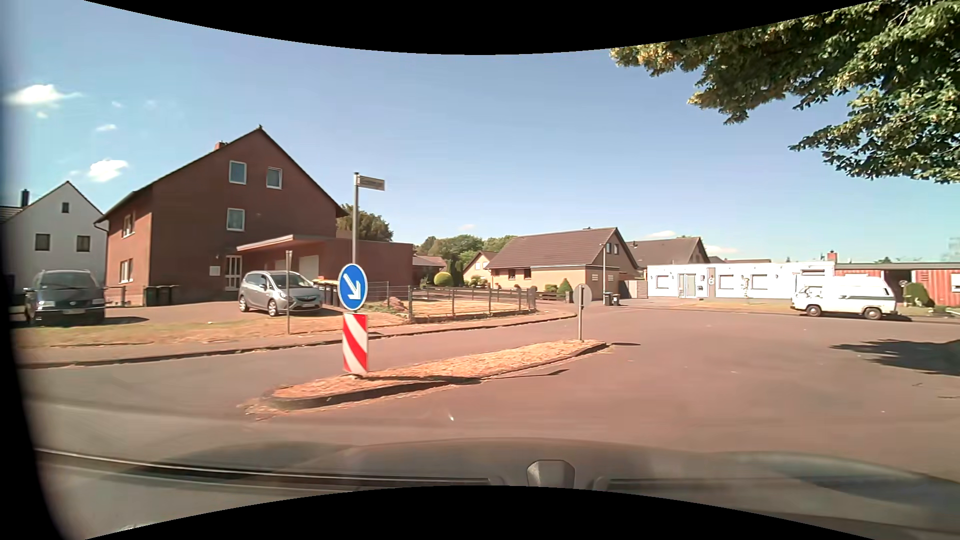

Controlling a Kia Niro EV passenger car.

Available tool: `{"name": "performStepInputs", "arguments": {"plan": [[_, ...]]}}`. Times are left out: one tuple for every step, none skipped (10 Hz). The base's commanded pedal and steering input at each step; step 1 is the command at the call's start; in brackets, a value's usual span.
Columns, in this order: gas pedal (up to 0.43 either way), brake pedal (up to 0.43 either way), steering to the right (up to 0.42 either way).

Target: Follow the waypoints while adhering to traffic rules and regulations

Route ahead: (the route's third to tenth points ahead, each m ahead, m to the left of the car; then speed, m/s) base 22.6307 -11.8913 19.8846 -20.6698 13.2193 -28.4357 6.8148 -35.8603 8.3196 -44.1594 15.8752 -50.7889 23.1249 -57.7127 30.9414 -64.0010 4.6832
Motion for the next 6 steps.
{"name": "performStepInputs", "arguments": {"plan": [[0.098, 0.006, 0.361], [0.098, 0.006, 0.359], [0.118, 0.006, 0.352], [0.13, 0.006, 0.337], [0.13, 0.006, 0.324], [0.13, 0.006, 0.311]]}}
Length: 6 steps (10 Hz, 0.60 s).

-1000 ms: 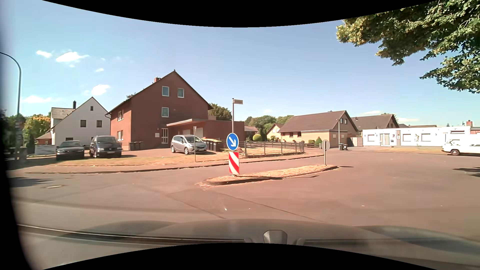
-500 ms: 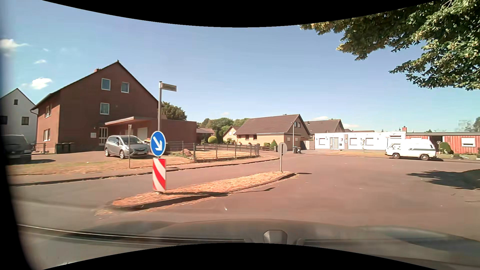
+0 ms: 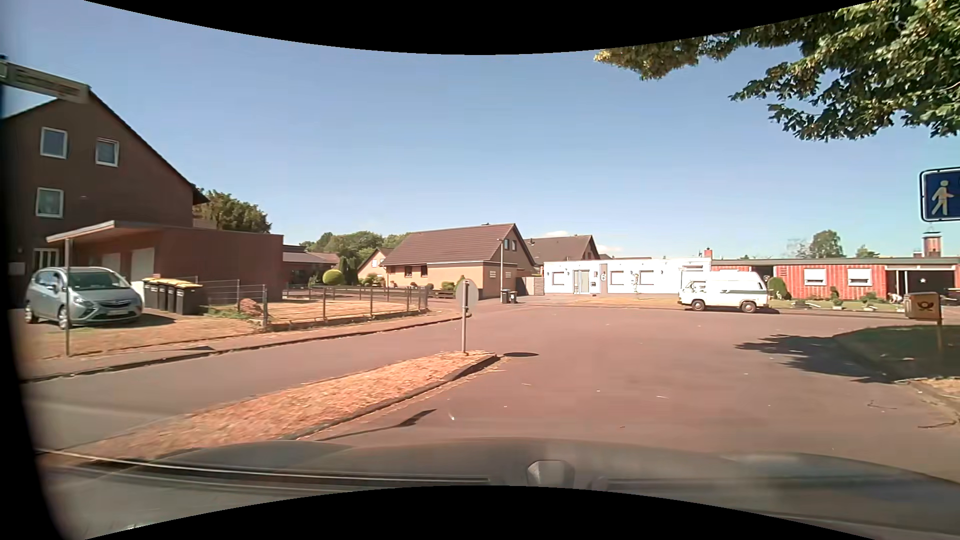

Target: Follow the waypoints while adhering to traffic rules and regulations

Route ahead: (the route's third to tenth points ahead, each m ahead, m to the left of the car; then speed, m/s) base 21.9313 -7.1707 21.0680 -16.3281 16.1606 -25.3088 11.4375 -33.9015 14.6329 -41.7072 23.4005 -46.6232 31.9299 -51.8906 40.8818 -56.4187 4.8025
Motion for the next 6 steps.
{"name": "performStepInputs", "arguments": {"plan": [[0.11, 0.012, 0.295], [0.0, 0.006, 0.287], [0.0, 0.006, 0.286], [0.0, 0.006, 0.283], [0.0, 0.006, 0.27], [0.0, 0.006, 0.258]]}}
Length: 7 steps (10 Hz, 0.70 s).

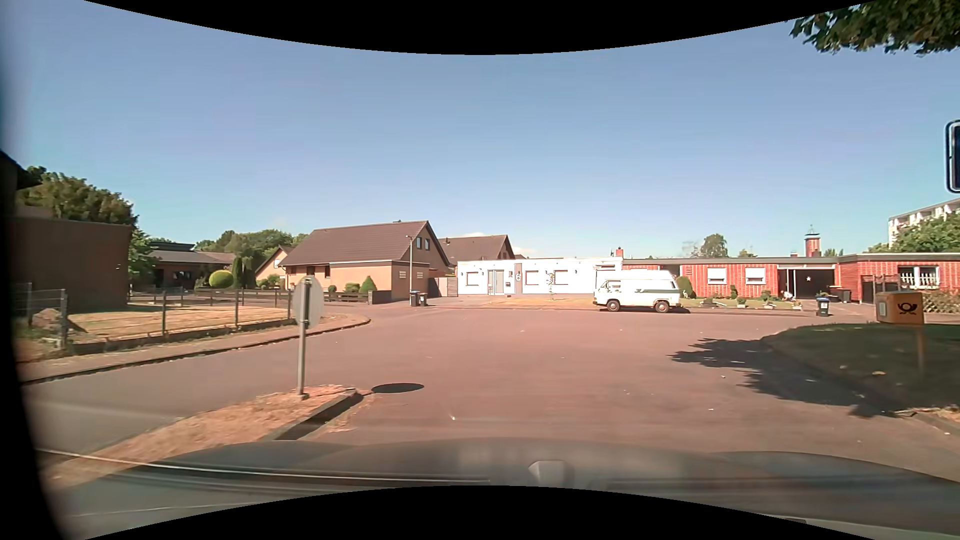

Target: Follow the waypoints while adhering to traffic rules and regulations

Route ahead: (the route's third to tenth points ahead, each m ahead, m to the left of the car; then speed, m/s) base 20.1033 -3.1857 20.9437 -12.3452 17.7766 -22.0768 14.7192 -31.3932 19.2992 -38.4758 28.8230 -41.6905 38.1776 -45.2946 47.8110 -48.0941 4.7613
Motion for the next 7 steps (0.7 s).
{"name": "performStepInputs", "arguments": {"plan": [[0.0, 0.006, 0.242], [0.0, 0.006, 0.229], [0.0, 0.012, 0.214], [0.0, 0.006, 0.194], [0.0, 0.006, 0.177], [0.0, 0.006, 0.156], [0.0, 0.006, 0.14]]}}
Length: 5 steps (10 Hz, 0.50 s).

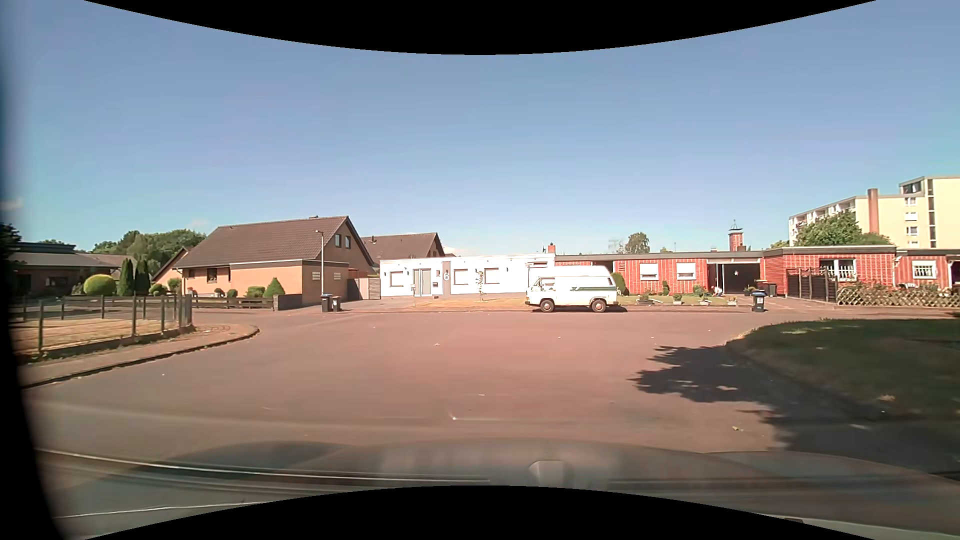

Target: Follow the waypoints while adhering to traffic rules and regulations

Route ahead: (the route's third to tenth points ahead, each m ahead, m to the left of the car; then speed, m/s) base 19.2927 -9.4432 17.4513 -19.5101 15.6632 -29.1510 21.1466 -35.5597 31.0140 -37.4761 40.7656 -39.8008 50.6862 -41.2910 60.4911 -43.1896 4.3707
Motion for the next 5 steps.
{"name": "performStepInputs", "arguments": {"plan": [[0.0, 0.006, 0.128], [0.0, 0.006, 0.117], [0.02, 0.006, 0.11], [0.047, 0.006, 0.107], [0.047, 0.006, 0.107]]}}
